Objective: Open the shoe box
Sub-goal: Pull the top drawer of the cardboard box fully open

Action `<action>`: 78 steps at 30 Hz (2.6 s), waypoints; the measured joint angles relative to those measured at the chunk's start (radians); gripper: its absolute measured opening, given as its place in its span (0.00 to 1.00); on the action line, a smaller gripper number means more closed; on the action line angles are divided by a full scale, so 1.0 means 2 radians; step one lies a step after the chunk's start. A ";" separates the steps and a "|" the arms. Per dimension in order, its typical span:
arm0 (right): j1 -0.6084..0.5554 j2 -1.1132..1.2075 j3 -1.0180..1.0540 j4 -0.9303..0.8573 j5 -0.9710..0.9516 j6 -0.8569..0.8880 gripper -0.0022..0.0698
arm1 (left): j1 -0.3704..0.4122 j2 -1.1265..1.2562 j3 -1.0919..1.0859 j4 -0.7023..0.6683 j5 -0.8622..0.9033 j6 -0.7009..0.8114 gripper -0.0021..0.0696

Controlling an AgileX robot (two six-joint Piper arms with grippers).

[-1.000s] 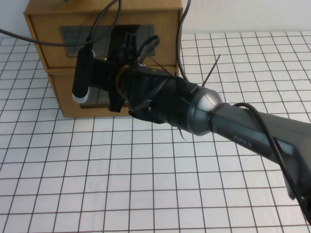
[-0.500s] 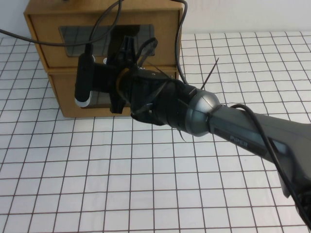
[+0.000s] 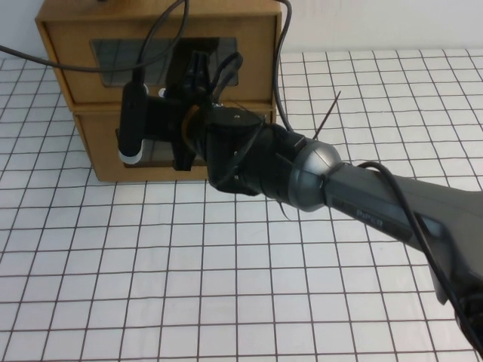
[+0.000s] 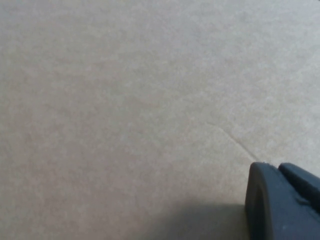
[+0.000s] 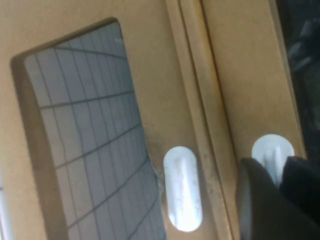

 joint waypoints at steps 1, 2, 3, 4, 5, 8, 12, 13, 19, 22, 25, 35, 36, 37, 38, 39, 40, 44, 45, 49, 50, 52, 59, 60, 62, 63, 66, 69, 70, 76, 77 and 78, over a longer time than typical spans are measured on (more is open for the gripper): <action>0.000 0.002 0.000 -0.005 0.000 0.001 0.16 | 0.000 0.000 0.000 0.000 0.000 0.000 0.03; 0.000 0.002 -0.001 -0.009 0.000 0.001 0.15 | 0.000 0.000 0.000 0.000 0.000 0.000 0.03; 0.000 0.004 -0.001 -0.014 0.000 0.001 0.13 | 0.000 0.000 0.000 0.000 0.000 0.000 0.03; 0.000 0.004 -0.002 -0.019 0.002 0.002 0.10 | 0.000 0.000 0.000 0.000 0.001 0.000 0.03; 0.000 0.004 -0.003 -0.021 0.003 0.002 0.07 | 0.000 0.000 0.000 0.000 0.001 0.000 0.03; 0.001 0.005 -0.004 -0.023 0.009 0.002 0.05 | 0.000 0.000 0.000 0.000 0.001 0.000 0.03; 0.008 0.004 -0.004 -0.021 0.025 -0.009 0.05 | 0.000 0.000 0.000 0.000 0.002 -0.002 0.03; 0.009 0.001 0.000 -0.014 0.029 -0.017 0.05 | 0.000 0.000 0.000 -0.001 0.002 -0.002 0.03; 0.020 -0.031 0.037 0.021 0.060 -0.046 0.03 | 0.000 0.000 0.000 -0.006 0.012 -0.007 0.03; 0.024 -0.047 0.062 0.030 0.069 -0.048 0.02 | 0.000 0.000 0.000 -0.006 0.013 -0.011 0.03; 0.029 -0.065 0.090 0.033 0.071 -0.048 0.02 | 0.000 0.000 0.000 -0.006 0.013 -0.017 0.03; 0.036 -0.114 0.148 0.012 0.035 0.018 0.02 | 0.000 0.000 0.000 -0.005 0.015 -0.024 0.03; 0.035 -0.114 0.148 0.006 0.029 0.031 0.03 | 0.000 0.000 0.000 -0.005 0.015 -0.024 0.03; 0.033 -0.114 0.145 0.000 0.024 0.044 0.05 | 0.000 0.000 0.000 -0.005 0.015 -0.024 0.03; 0.032 -0.114 0.141 -0.004 0.021 0.053 0.08 | 0.000 0.000 0.000 -0.005 0.015 -0.024 0.03; 0.032 -0.113 0.136 -0.006 0.020 0.058 0.13 | 0.000 0.000 0.000 -0.005 0.015 -0.024 0.03; 0.032 -0.112 0.130 -0.009 0.019 0.062 0.19 | 0.000 0.000 0.000 -0.005 0.015 -0.024 0.03; 0.031 -0.101 0.113 -0.016 0.018 0.066 0.40 | 0.000 0.000 0.000 -0.005 0.016 -0.024 0.03; 0.031 -0.098 0.109 -0.017 0.020 0.066 0.41 | 0.000 0.000 0.000 -0.005 0.016 -0.024 0.03; 0.031 -0.082 0.096 -0.023 0.022 0.067 0.33 | 0.000 0.000 0.000 -0.005 0.017 -0.024 0.03; 0.030 -0.080 0.093 -0.025 0.022 0.067 0.30 | 0.000 0.000 0.000 -0.005 0.017 -0.024 0.03; 0.030 -0.074 0.090 -0.034 0.022 0.067 0.28 | 0.000 0.000 0.000 -0.005 0.017 -0.024 0.03; 0.025 -0.056 0.080 -0.038 0.017 0.068 0.30 | 0.000 0.000 0.000 -0.005 0.018 -0.024 0.03; 0.025 -0.056 0.080 -0.038 0.017 0.068 0.31 | 0.000 0.000 0.000 -0.005 0.018 -0.024 0.03; 0.024 -0.052 0.079 -0.038 0.017 0.068 0.34 | 0.000 0.000 0.000 -0.005 0.020 -0.024 0.03; 0.023 -0.051 0.078 -0.039 0.016 0.068 0.35 | 0.000 0.000 -0.001 -0.005 0.022 -0.024 0.03; 0.021 -0.047 0.070 -0.039 0.017 0.068 0.36 | 0.000 0.000 -0.001 -0.005 0.024 -0.024 0.03; 0.018 -0.043 0.058 -0.039 0.017 0.068 0.36 | 0.000 0.000 -0.001 -0.005 0.026 -0.024 0.03; 0.017 -0.041 0.053 -0.039 0.017 0.068 0.36 | 0.000 0.000 -0.001 -0.005 0.026 -0.024 0.03; 0.010 -0.029 0.049 -0.039 0.015 0.068 0.36 | 0.000 0.000 -0.001 -0.005 0.027 -0.024 0.03; 0.009 -0.027 0.049 -0.039 0.015 0.068 0.36 | 0.000 0.000 -0.001 -0.005 0.027 -0.024 0.03; 0.009 -0.026 0.049 -0.039 0.015 0.068 0.36 | 0.000 0.000 -0.001 -0.005 0.027 -0.024 0.03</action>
